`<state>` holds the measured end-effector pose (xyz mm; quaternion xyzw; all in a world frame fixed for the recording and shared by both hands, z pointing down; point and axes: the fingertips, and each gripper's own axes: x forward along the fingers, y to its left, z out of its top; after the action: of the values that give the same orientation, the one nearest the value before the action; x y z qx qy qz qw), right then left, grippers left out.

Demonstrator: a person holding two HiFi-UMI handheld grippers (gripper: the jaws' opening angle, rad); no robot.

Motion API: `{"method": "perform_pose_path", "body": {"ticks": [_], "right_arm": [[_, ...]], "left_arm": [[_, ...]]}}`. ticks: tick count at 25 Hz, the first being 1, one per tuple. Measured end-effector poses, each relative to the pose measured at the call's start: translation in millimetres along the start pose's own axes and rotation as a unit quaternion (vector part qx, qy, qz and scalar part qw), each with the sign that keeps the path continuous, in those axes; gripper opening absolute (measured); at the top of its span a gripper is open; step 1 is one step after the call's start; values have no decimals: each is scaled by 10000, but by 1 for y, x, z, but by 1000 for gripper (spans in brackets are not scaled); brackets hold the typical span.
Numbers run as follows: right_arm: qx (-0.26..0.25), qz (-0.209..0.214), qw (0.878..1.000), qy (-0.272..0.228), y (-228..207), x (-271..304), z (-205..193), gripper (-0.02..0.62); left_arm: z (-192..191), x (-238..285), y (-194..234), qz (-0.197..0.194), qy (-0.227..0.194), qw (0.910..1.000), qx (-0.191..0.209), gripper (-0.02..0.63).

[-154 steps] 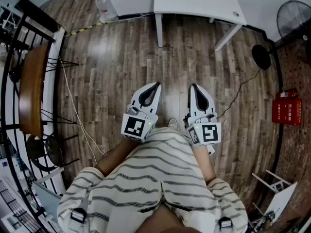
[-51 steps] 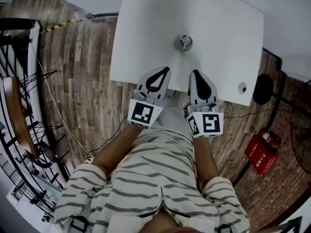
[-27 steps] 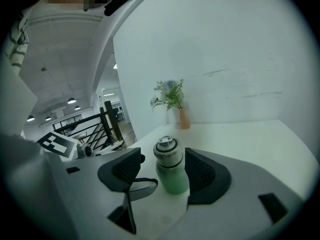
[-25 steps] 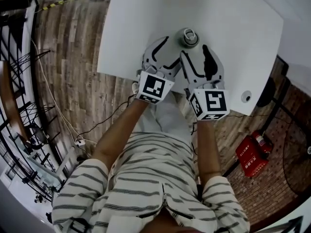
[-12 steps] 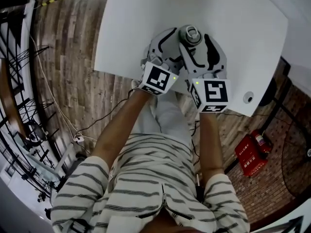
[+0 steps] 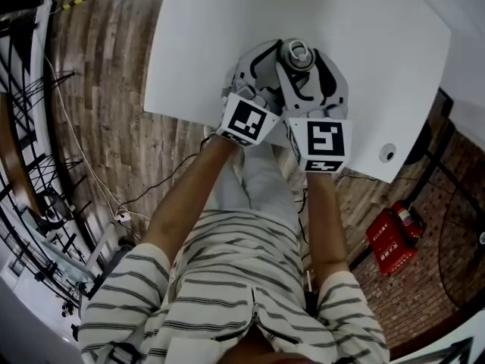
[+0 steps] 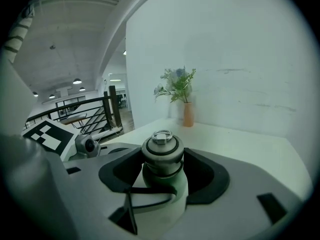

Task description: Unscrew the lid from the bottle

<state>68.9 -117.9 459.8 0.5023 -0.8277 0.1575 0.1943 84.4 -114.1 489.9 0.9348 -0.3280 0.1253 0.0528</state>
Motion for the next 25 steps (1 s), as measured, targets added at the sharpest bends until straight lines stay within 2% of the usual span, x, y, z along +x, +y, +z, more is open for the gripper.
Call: {"method": "perform_pose_path", "body": {"ticks": [5,10,18,25], "right_arm": [[-40,17,10000,64,0,3,2,259],[-279,216,9993,96,4,2,1,259],[-464,894,9947,228,3,-2,-1,261],[-1200,1464,9814,333,5,-3,-2,262]], "left_arm": [[2,0,3,-49,-140,9999,54,314],[3,-4,4,-80,-137,9998,153,314],[2,-2,0,-165,-135,9997,148,314],[1,-1,-1,-207,-118,9996,167,314]]}}
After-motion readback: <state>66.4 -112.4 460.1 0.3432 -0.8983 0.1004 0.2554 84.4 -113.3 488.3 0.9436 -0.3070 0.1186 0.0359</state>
